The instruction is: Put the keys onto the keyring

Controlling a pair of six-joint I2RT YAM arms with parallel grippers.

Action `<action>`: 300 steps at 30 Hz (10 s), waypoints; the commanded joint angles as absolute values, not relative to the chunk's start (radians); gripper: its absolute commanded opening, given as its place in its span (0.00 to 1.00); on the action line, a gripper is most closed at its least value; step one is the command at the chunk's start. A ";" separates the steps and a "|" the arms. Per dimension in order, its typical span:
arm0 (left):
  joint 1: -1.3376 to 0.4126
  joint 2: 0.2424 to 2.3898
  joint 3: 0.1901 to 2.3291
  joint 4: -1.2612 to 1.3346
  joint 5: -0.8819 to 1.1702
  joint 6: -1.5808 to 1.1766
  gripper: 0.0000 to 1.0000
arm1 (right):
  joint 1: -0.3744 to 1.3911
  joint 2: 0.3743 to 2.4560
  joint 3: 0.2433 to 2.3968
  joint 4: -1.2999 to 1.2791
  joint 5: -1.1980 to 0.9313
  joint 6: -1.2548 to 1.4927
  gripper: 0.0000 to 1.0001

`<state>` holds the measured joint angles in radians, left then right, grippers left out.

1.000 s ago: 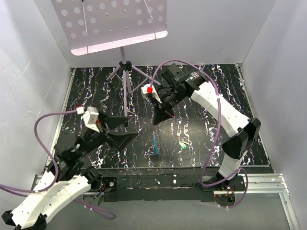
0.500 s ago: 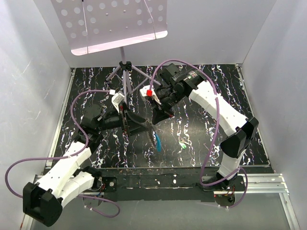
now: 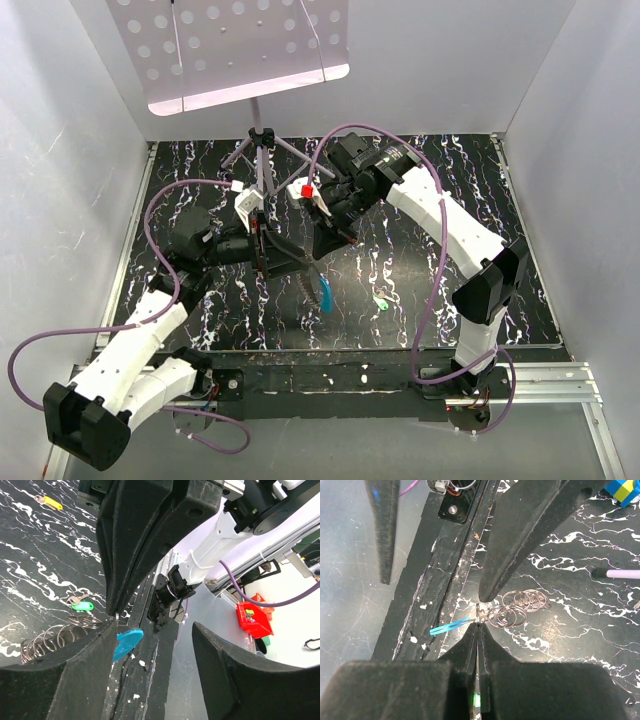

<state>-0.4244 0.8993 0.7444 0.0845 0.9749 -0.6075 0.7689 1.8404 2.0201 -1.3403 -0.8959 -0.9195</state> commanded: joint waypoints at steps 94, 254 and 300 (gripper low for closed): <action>-0.499 0.838 0.492 1.161 0.604 -0.761 0.00 | 0.676 1.677 2.094 -1.214 -1.221 -0.622 0.38; -0.454 0.873 0.778 -0.051 0.930 -0.445 0.00 | 0.821 1.799 2.056 -1.471 -0.985 -0.816 0.01; -0.453 1.037 0.828 1.316 1.218 -0.991 0.00 | 0.552 1.517 1.781 -1.591 -1.221 -1.241 0.51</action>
